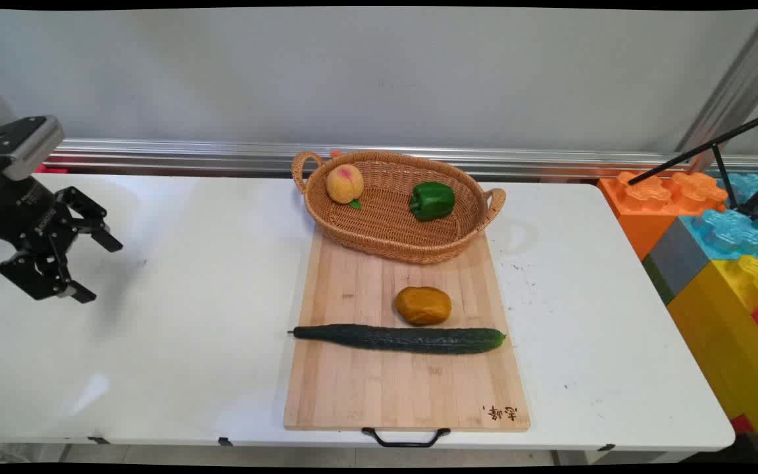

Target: Pick up the potato from the cutting board

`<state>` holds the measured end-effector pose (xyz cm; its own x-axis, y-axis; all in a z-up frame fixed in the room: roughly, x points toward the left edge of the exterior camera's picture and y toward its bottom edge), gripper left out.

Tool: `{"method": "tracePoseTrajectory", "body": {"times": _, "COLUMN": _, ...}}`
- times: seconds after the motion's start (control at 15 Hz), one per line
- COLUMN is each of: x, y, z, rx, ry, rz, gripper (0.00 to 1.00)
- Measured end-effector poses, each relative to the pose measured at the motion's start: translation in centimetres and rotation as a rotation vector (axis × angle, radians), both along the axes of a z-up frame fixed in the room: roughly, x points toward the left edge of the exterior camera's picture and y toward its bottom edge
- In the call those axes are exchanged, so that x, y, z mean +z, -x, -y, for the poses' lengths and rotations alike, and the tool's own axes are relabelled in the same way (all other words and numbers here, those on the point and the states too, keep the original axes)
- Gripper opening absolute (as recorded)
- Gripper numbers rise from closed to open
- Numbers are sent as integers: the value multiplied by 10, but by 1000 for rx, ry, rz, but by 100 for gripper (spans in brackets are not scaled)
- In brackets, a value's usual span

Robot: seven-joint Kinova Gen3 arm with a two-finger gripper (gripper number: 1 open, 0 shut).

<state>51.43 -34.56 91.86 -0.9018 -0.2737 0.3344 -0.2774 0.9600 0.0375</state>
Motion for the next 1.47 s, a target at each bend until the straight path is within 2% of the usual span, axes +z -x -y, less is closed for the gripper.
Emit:
{"method": "tracePoseTrajectory", "body": {"times": 0.13, "x": -3, "y": 1, "z": 0, "rx": 10, "ry": -4, "rz": -41, "gripper": 100}}
{"method": "tracePoseTrajectory", "body": {"times": 0.27, "x": -4, "y": 8, "z": 3, "rx": 30, "ry": -1, "rz": -107, "gripper": 100}}
{"method": "tracePoseTrajectory", "body": {"times": 0.53, "x": -6, "y": 45, "z": 18, "rx": 60, "ry": 16, "rz": -270, "gripper": 100}}
{"method": "tracePoseTrajectory", "body": {"times": 0.87, "x": -22, "y": 95, "z": 39, "rx": 31, "ry": 41, "rz": -401, "gripper": 100}}
{"method": "tracePoseTrajectory", "body": {"times": 1.2, "x": -56, "y": 140, "z": 57, "rx": -14, "ry": 71, "rz": -463, "gripper": 100}}
{"method": "tracePoseTrajectory", "body": {"times": 1.47, "x": -94, "y": 186, "z": 73, "rx": -31, "ry": 96, "rz": -505, "gripper": 100}}
